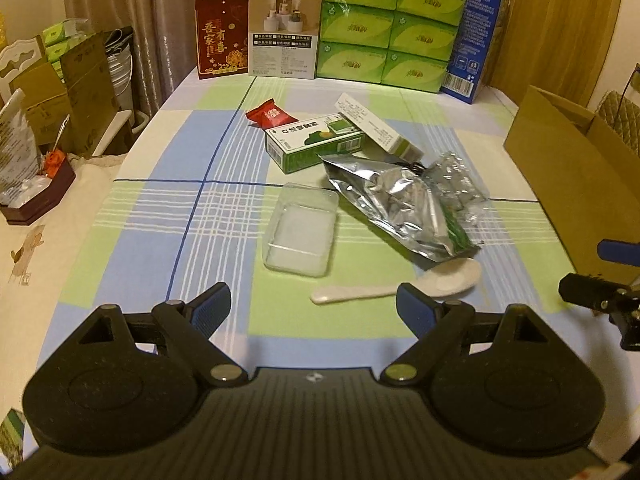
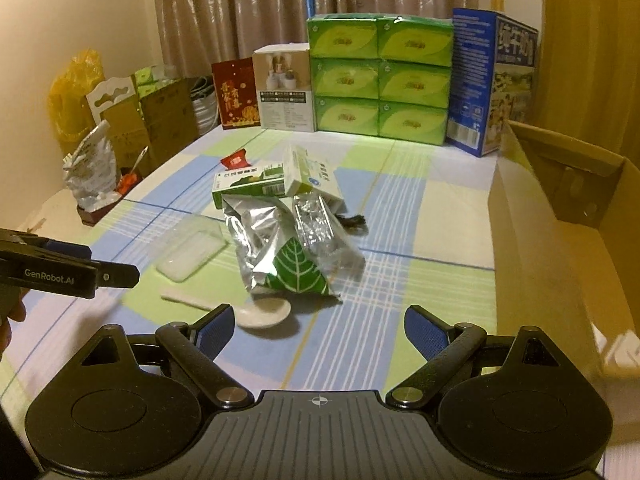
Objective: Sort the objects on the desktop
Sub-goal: 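Grasp the clear plastic bag with the right tool while the left tool grasps the clear container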
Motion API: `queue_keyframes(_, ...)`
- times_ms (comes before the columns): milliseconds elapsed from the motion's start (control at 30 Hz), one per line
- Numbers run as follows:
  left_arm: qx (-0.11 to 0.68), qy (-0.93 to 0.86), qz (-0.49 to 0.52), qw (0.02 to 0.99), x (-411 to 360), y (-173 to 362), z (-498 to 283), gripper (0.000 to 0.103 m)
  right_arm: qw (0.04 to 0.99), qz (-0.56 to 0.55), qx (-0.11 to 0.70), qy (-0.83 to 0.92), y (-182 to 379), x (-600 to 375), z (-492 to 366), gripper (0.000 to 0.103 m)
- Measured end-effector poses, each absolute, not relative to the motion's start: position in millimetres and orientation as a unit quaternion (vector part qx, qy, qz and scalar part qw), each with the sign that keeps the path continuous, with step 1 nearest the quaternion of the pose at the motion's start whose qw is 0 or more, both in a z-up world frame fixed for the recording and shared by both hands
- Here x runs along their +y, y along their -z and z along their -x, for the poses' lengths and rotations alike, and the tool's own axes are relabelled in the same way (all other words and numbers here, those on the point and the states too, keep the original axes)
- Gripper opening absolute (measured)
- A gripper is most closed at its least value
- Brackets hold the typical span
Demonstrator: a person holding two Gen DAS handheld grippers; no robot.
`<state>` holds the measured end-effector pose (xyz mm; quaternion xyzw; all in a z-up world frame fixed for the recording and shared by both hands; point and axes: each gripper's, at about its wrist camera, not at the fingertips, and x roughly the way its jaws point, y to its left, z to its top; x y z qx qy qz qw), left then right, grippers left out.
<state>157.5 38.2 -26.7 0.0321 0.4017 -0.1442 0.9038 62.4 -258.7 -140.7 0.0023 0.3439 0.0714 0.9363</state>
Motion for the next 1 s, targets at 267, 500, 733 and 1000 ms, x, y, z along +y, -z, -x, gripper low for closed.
queue_keyframes(267,0.396,0.158,-0.038,0.904,36.4,46.0,-193.0,0.087,0.938,0.029,0.338,-0.076,153.9,-253.1,-110.6,0.073)
queue_keyframes(500,0.383,0.170,-0.042,0.907,29.0,59.7,-222.8,0.083,0.938,0.063,0.330,-0.080,166.9,-242.6,-144.4,0.061)
queue_keyframes(733,0.383,0.176,-0.057,0.905,22.8,76.7,-241.2,0.079,0.939,0.085,0.323,-0.080,179.4,-236.9,-165.3,0.055)
queue_keyframes(1000,0.396,0.187,-0.058,0.897,18.7,95.2,-250.6,0.072,0.936,0.100,0.328,-0.078,192.2,-236.3,-180.1,0.046)
